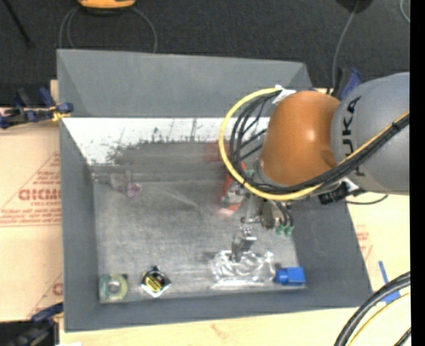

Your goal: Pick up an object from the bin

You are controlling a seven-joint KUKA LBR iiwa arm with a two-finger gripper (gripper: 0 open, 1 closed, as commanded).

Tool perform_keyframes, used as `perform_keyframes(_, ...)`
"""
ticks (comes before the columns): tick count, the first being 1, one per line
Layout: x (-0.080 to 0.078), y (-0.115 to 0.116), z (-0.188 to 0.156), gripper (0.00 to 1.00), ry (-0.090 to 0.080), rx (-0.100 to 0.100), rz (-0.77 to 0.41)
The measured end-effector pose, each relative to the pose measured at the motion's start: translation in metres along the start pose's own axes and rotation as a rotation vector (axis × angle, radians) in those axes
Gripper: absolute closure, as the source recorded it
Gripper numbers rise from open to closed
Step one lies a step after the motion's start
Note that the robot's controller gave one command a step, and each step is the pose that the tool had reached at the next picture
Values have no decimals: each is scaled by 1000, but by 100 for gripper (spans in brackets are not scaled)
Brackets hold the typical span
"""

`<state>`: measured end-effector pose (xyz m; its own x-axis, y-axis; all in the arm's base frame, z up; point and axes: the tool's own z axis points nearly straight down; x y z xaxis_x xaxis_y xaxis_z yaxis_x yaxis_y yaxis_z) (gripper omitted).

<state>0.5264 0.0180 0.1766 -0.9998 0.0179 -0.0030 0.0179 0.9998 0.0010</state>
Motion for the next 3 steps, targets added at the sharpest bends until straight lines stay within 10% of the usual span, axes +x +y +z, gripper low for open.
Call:
perform_keyframes(1, 29, -39, 70, 0, 7, 3, -208)
perform_keyframes(2, 36, -48, 102, 0, -6, -3, -160)
perform_keyframes(3, 35, -48, 100, 100, -10, -1, -162)
